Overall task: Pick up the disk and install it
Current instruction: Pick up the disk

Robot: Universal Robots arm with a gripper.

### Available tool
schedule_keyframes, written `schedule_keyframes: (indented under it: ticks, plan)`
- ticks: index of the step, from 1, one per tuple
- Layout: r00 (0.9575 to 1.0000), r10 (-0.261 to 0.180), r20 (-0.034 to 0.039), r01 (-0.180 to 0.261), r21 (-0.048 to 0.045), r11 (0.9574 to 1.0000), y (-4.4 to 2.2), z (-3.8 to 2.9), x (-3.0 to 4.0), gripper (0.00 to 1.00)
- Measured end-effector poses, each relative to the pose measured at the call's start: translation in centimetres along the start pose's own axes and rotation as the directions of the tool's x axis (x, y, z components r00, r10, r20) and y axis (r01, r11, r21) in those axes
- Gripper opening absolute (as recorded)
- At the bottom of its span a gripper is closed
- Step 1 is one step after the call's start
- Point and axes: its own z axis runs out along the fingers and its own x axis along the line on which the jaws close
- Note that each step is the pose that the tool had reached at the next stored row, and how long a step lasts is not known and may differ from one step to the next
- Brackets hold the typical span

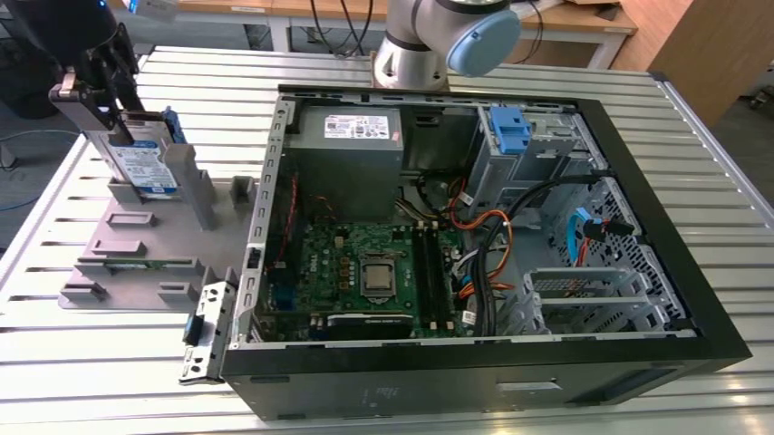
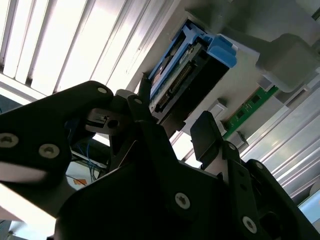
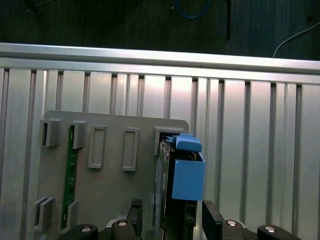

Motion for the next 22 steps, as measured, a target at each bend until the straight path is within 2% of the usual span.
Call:
schedule_keyframes:
  ticks: [6, 7, 11, 12, 13, 22]
  plan:
    - [1.0, 0.0, 0.0, 0.0, -0.0001, 1.0, 0.0, -0.01, 0.0, 0.57]
    - [1.0, 0.0, 0.0, 0.0, 0.0, 1.0, 0.0, -0.01, 0.0, 0.51]
    - [1.0, 0.0, 0.0, 0.0, 0.0, 1.0, 0.0, -0.02, 0.0, 0.51]
    - [1.0, 0.0, 0.0, 0.0, -0.0001, 1.0, 0.0, -0.02, 0.0, 0.49]
    - [1.0, 0.0, 0.0, 0.0, 0.0, 1.0, 0.0, -0.02, 0.0, 0.42]
    - [1.0, 0.0, 0.0, 0.0, 0.0, 1.0, 0.0, -0.06, 0.0, 0.42]
